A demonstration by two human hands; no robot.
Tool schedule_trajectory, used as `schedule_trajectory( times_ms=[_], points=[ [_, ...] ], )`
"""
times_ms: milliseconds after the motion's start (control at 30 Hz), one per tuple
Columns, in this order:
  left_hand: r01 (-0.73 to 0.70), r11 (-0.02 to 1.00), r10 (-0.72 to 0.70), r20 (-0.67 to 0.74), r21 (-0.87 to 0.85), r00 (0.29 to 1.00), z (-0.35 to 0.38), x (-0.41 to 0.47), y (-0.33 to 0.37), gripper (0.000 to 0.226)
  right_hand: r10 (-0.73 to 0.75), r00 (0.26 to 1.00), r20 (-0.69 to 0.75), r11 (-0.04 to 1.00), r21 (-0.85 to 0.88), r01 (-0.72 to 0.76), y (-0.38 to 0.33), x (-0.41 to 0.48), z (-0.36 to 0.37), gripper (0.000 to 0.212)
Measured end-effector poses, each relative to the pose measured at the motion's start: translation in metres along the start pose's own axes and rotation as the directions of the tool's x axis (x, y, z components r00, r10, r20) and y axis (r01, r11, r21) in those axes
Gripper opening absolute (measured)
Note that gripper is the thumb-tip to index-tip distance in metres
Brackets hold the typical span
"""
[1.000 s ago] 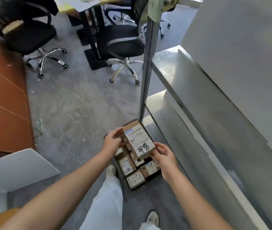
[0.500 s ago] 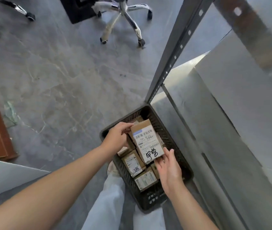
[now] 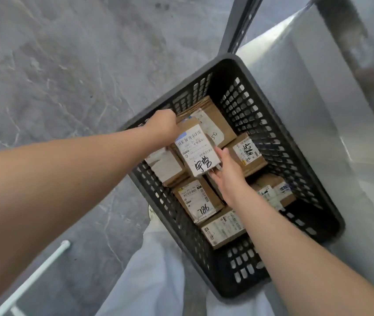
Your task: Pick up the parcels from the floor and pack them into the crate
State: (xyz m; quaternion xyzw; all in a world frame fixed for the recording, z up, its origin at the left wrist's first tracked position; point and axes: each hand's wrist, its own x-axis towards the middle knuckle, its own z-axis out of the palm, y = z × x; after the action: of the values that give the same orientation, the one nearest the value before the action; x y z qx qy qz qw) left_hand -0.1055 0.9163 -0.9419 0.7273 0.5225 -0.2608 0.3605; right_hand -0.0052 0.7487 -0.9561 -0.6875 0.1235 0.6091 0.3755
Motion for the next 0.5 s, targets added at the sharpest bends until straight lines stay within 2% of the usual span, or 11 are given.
schedule_trajectory(
  times_ms=[100,233,400,500],
  points=[
    [0.034,0.997,-0.029,-0.065,0.073,0.997,0.018,0.012,-0.008,0.017,-0.01,1.0,-0.023,0.997,-0.077,0.008,0.009,0.026,0.011,0.041],
    [-0.069,0.994,0.078,-0.109,0.082,0.991,0.037,0.02,-0.017,0.023,-0.115,0.991,-0.061,0.959,-0.267,0.095,0.02,0.034,0.016,0.039],
    [-0.125,0.991,0.131,-0.132,0.048,0.983,0.034,0.024,-0.021,0.026,-0.166,0.986,-0.034,0.935,-0.324,0.146,0.027,0.028,0.025,0.059],
    [-0.089,0.971,0.123,-0.141,0.223,0.982,0.027,0.018,-0.026,0.023,-0.204,0.979,-0.013,0.901,-0.395,0.183,0.024,0.033,0.036,0.072]
  ],
)
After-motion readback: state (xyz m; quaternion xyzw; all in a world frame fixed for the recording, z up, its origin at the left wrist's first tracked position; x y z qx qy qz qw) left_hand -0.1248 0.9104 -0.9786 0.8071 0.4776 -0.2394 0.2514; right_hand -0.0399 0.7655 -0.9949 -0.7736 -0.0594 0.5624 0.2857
